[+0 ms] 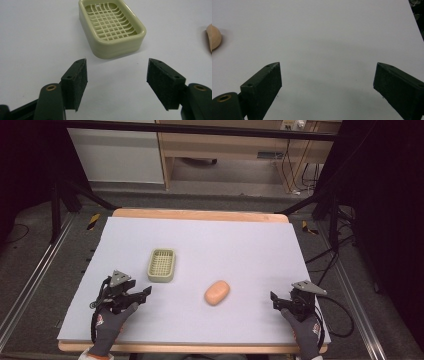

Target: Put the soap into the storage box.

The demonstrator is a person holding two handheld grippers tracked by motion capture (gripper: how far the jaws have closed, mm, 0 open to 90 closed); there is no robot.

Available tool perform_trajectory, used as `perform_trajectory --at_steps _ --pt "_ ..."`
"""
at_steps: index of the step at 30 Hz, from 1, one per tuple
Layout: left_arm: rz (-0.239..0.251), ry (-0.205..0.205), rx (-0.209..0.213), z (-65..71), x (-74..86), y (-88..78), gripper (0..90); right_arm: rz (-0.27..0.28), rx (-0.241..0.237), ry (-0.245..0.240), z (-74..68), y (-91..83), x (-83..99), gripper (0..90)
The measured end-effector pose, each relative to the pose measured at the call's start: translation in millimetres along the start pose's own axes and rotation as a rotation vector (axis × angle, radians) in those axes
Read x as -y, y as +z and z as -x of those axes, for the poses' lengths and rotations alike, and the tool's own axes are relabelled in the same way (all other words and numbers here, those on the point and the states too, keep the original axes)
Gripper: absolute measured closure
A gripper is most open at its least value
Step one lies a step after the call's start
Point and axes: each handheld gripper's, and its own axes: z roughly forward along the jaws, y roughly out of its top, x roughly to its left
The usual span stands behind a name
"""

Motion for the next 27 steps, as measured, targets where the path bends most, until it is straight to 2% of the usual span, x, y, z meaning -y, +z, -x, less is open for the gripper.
perform_trajectory --at_steps 27 --pt "-0.005 0.068 0.057 30.9 -5.0 6.9 29.9 0.0 0.008 0.004 -1.5 0.1 -0.3 6.9"
